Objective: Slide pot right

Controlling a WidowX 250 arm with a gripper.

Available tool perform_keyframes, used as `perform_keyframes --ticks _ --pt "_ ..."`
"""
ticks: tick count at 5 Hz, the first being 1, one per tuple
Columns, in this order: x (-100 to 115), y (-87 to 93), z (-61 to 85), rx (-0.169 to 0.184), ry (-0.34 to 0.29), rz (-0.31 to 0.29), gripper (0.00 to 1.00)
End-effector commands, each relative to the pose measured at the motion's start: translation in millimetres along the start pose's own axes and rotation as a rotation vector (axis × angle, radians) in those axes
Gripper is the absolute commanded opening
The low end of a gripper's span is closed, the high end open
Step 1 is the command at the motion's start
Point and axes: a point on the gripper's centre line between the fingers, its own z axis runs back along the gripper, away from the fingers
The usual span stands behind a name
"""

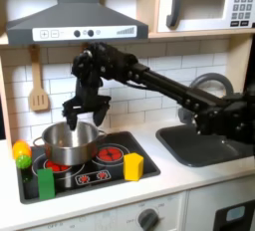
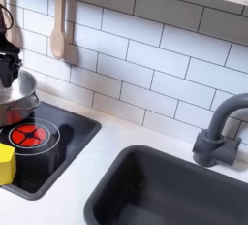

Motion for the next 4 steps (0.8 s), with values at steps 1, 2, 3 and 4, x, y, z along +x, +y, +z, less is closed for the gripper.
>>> perform_keyframes --ticks 1,2,3,4 --pt "7.2 5.2 -14.7 0.004 0.013 -0.017 1.00" --pt "10.1 4.5 -20.1 0.001 0.023 -0.035 1.00" --pt "16.8 4.7 -30.9 -0.006 0.034 -0.051 1.00" --pt "20.2 7.8 -37.8 -0.007 0.041 -0.070 1.00"
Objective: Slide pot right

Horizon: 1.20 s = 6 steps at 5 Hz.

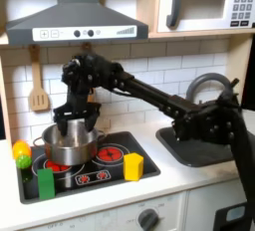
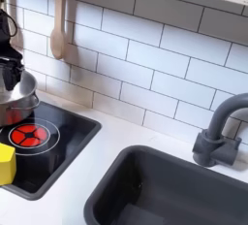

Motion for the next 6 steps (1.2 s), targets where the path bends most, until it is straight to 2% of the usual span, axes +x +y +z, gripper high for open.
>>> perform_keyframes --ticks 1,4,6 --pt "4.8 1.6 -12.5 -0.011 0.018 -0.038 1.00" --pt "1.4 1.3 -20.6 -0.012 0.034 -0.051 1.00" --pt "-2.8 -2.3 -25.2 -0.026 0.052 -0.061 1.00"
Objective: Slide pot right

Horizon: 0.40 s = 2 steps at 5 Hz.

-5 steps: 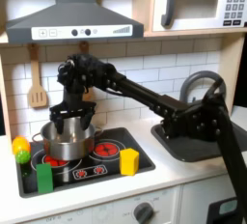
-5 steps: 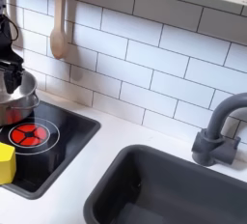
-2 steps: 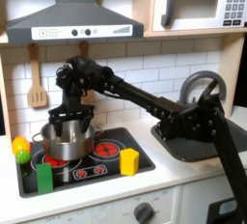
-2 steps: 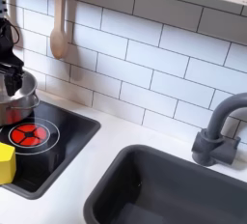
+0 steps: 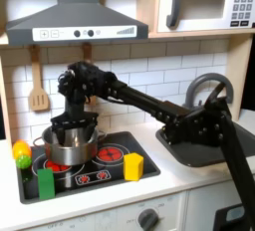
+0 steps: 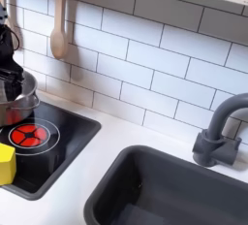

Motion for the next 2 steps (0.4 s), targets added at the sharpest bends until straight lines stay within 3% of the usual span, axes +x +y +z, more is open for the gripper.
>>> perform_keyframes --ticks 1,2 --pt "-2.6 -7.4 -2.6 -0.016 0.012 -0.018 1.00" --pt "-4.4 -14.5 -7.7 -0.030 0.025 -0.028 1.00"
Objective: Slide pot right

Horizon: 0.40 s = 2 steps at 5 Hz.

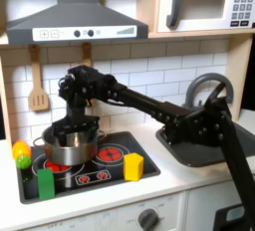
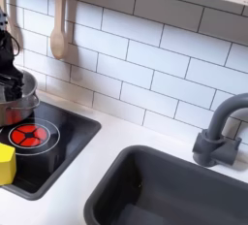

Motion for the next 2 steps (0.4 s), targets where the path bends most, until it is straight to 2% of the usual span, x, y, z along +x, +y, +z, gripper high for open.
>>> perform_keyframes --ticks 1,2 --pt "2.6 -25.4 -5.2 -0.034 0.013 -0.049 1.00" --pt "1.9 -32.0 -9.7 -0.046 0.023 -0.055 1.00"
